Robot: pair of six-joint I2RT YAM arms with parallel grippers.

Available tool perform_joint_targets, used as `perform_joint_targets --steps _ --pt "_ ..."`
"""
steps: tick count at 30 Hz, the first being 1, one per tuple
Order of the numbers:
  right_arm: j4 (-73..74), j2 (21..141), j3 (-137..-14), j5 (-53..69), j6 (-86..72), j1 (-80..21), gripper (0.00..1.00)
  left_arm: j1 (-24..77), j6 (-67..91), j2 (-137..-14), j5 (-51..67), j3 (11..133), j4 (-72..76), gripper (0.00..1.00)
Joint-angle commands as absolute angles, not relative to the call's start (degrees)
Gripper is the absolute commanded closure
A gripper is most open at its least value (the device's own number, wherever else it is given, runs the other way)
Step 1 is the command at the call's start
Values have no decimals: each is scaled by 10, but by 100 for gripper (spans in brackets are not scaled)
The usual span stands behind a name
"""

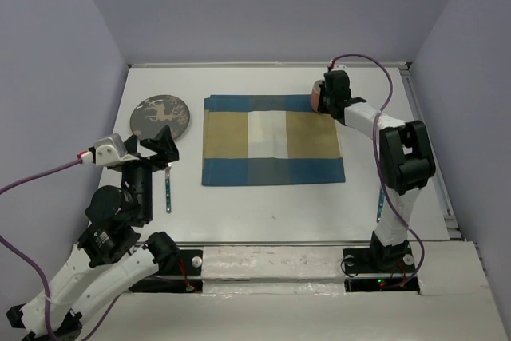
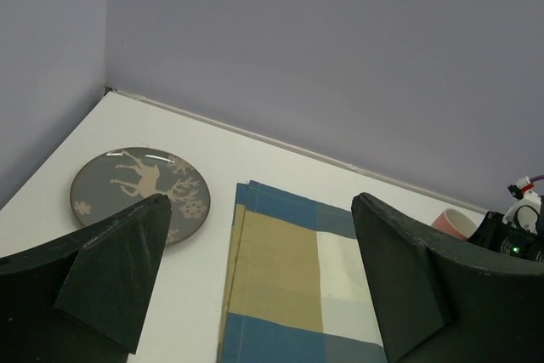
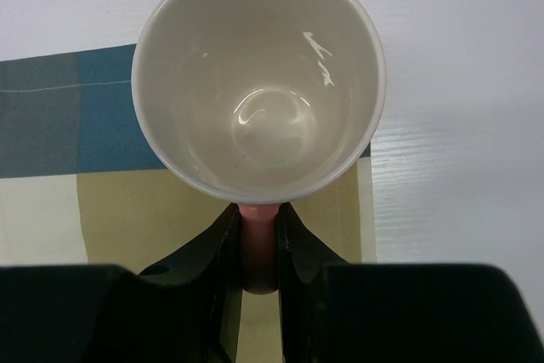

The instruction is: Set the dinner table for one person

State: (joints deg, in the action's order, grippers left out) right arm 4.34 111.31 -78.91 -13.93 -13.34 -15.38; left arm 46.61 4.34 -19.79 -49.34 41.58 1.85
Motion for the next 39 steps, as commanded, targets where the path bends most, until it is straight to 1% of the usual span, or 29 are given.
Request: perform_joint_targets --steps 1,2,3,5,6,7,8,9,10,12,13,17,18,21,23,27,28,29,30,32,34,37,38,39 --pt "-24 1106 -816 -149 -134 -155 93 461 48 -204 -494 417 40 1" --pt "-25 1104 -814 -150 -134 -155 87 461 49 -203 -493 417 40 1" --pt "-24 1099 -812 -155 -133 -155 77 461 49 -206 -492 417 40 1" --pt "-24 1093 -810 -156 -132 -155 65 459 50 -204 -490 417 40 1" --pt "-22 1090 -809 -156 -133 -155 48 457 51 -206 -490 417 40 1" --pt "-20 1082 -809 -156 -134 -155 41 457 51 -207 -488 417 40 1" --pt "-19 1078 -809 -150 -134 -155 38 455 51 -209 -485 417 40 1" --pt "-17 1072 -809 -147 -137 -155 31 455 51 -210 -482 417 41 1" --pt "-15 1066 -808 -144 -139 -155 27 454 51 -213 -481 416 41 1" --pt "-12 1046 -805 -134 -143 -155 25 454 51 -228 -476 417 40 1" --pt "-8 1037 -801 -124 -150 -155 22 452 56 -235 -468 418 38 1" --pt "-6 973 -767 -81 -177 -155 19 440 85 -294 -439 446 15 1" --pt "-7 957 -757 -58 -184 -155 18 436 94 -332 -434 458 0 1" --pt "-11 895 -710 -39 -208 -185 17 402 140 -401 -418 497 -43 1" --pt "-18 854 -686 -45 -210 -215 16 362 161 -420 -356 506 -41 1" --pt "-34 800 -618 -47 -225 -302 17 197 219 -478 -212 515 -38 1" --pt "-46 782 -607 -42 -239 -311 17 166 229 -502 -150 518 -40 1" --pt "-52 774 -596 -36 -247 -318 17 132 241 -502 -122 517 -40 1" --pt "-57 766 -574 -22 -256 -331 17 66 257 -521 -93 513 -35 1" --pt "-71 740 -553 -11 -273 -344 17 -1 281 -537 -29 493 -19 2" --pt "-76 723 -528 -18 -279 -366 18 -98 315 -548 23 467 -6 5" --pt "-78 697 -508 -30 -280 -386 18 -133 350 -593 44 437 39 9" --pt "-79 691 -502 -33 -280 -391 18 -168 366 -608 87 424 59 11" --pt "-83 680 -492 -38 -280 -396 18 -190 407 -642 136 401 94 15"
